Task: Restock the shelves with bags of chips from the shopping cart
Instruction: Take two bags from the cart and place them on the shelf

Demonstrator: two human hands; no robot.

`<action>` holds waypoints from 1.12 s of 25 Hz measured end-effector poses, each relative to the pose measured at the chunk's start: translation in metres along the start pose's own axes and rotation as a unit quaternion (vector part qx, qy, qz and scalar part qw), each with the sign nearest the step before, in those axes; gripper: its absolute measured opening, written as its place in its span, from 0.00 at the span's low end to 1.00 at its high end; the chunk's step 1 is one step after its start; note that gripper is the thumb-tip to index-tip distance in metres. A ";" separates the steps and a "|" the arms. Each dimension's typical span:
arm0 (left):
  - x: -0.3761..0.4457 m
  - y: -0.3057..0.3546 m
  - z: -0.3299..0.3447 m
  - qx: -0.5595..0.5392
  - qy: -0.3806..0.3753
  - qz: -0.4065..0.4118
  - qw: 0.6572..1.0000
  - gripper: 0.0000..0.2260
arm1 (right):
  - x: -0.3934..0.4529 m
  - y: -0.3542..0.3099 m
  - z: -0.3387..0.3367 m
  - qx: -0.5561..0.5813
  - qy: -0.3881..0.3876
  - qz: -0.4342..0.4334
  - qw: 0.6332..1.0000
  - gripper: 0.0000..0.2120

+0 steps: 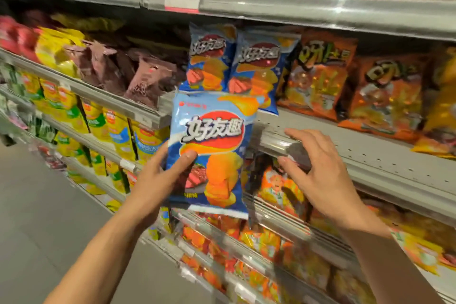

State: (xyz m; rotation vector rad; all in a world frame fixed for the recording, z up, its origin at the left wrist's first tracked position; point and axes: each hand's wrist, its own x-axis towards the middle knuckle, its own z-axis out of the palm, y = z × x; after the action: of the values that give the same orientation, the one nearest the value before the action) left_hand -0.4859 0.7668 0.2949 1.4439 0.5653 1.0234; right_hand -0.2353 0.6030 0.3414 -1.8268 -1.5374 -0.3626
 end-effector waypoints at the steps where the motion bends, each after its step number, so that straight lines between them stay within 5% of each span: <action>1: 0.020 0.003 -0.008 0.000 0.008 0.011 1.000 0.22 | 0.009 -0.004 0.007 -0.001 -0.015 -0.009 1.000 0.23; 8: 0.158 0.032 -0.033 0.001 -0.002 0.112 0.994 0.11 | 0.092 -0.016 0.060 -0.025 -0.131 -0.073 0.988 0.33; 14: 0.253 0.049 -0.046 0.009 -0.024 0.134 0.991 0.04 | 0.138 -0.023 0.106 -0.032 -0.148 -0.038 0.988 0.36; 22: 0.331 0.001 -0.069 0.026 -0.139 0.077 0.987 0.26 | 0.167 -0.063 0.141 -0.062 -0.105 0.089 0.989 0.38; 28: 0.349 -0.027 -0.086 0.016 -0.177 0.065 0.982 0.28 | 0.179 -0.096 0.168 -0.082 -0.089 0.164 0.979 0.37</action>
State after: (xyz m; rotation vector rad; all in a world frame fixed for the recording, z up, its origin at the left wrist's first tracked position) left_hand -0.3804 1.1067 0.3492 1.6623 0.2318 0.8327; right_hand -0.3177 0.8523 0.3661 -2.2533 -1.3178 -0.1750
